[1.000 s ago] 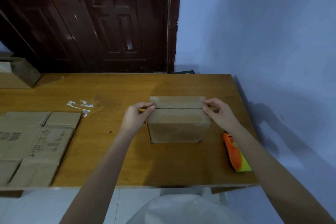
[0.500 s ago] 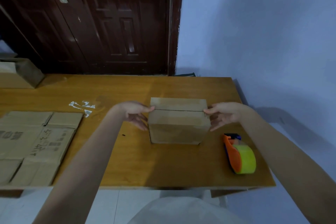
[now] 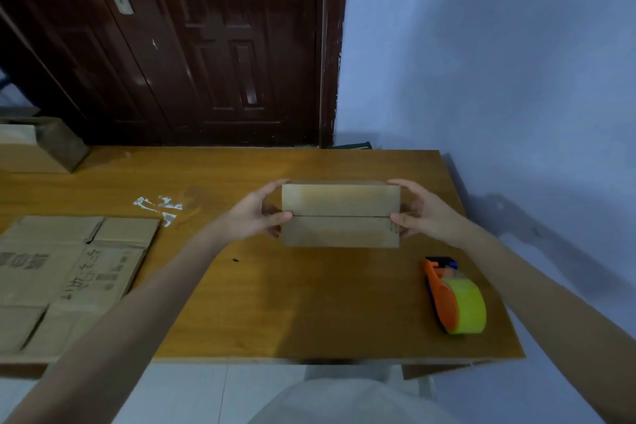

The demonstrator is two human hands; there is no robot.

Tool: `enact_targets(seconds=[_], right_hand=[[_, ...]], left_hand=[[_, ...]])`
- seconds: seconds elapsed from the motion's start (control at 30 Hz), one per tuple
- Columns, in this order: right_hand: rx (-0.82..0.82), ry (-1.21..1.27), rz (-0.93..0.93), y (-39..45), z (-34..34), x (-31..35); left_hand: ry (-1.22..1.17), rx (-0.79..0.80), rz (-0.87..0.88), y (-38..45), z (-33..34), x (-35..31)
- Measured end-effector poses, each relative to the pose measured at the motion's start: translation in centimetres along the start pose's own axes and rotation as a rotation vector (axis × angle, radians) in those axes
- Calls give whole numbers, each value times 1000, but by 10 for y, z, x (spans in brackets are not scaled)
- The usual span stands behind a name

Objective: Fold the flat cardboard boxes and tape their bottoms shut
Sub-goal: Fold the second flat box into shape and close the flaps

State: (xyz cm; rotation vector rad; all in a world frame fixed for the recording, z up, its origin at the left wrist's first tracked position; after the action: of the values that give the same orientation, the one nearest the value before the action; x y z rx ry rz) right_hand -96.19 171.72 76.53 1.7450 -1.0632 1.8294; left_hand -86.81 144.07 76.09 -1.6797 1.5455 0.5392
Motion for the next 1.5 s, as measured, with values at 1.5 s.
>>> enact_targets(seconds=[1.5], right_hand=[[-437,537,614,-6,35,-119]], left_hand=[[162,-300,-343,-27,105,64]])
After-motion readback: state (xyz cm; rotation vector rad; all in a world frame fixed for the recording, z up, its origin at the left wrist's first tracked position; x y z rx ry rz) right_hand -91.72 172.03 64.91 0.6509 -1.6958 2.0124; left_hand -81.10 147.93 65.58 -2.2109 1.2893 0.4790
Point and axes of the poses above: each hand's wrist, its own y-axis towards the middle knuckle, its own z-axis out of the palm, x = y × z, the point moved 7 cm from there along y, towards the middle knuckle, and after that the axes turned 15 degrees about y, right-handed, at the moved point
